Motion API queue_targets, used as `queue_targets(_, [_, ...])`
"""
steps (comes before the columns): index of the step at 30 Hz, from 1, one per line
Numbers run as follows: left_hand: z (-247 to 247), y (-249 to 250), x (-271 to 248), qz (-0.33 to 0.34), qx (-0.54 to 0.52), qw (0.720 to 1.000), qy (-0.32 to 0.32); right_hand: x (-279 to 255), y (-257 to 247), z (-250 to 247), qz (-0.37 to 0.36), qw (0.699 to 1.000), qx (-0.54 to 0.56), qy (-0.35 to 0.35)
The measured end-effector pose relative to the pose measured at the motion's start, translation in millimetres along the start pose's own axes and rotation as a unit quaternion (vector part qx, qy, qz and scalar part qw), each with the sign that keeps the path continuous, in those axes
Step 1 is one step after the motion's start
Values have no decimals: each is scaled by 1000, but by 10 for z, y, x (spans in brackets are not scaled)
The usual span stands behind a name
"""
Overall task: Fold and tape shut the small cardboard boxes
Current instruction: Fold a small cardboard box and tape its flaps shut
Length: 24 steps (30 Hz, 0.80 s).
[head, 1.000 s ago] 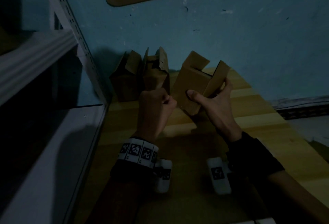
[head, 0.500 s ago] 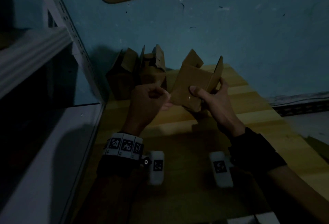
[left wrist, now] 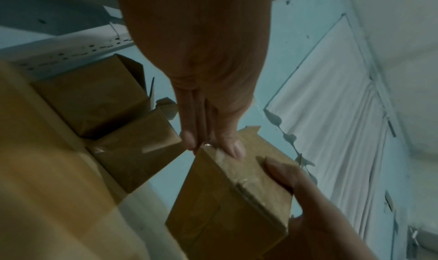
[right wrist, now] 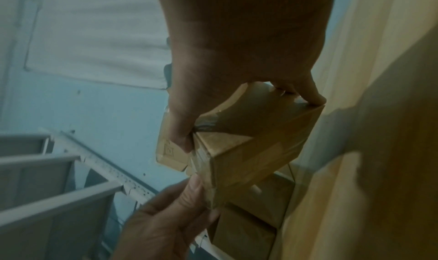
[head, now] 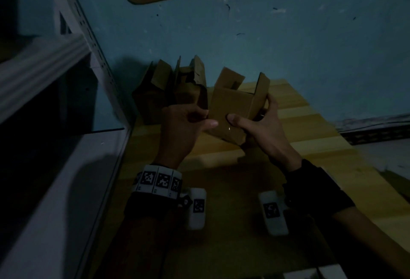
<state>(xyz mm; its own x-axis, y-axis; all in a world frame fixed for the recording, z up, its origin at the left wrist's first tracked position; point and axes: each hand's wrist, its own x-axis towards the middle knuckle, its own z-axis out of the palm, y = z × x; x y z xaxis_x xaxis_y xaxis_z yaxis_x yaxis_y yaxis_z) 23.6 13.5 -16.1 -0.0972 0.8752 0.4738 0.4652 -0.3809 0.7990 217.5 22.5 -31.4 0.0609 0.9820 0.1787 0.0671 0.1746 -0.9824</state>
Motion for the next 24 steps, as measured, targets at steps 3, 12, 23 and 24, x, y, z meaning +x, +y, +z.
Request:
queue_targets(3, [10, -2, -16, 41, 20, 999, 11, -9, -27, 1, 6, 1000, -1, 2])
queue_targets(12, [50, -8, -33, 115, 53, 992, 5, -25, -36, 6, 20, 1000, 13, 8])
queue_targets(23, [1, 16, -53, 24, 4, 1000, 11, -22, -49, 3, 28, 1000, 6, -5])
queue_targets(24, [-2, 5, -46, 17, 1, 1000, 13, -15, -48, 1, 29, 1000, 7, -5])
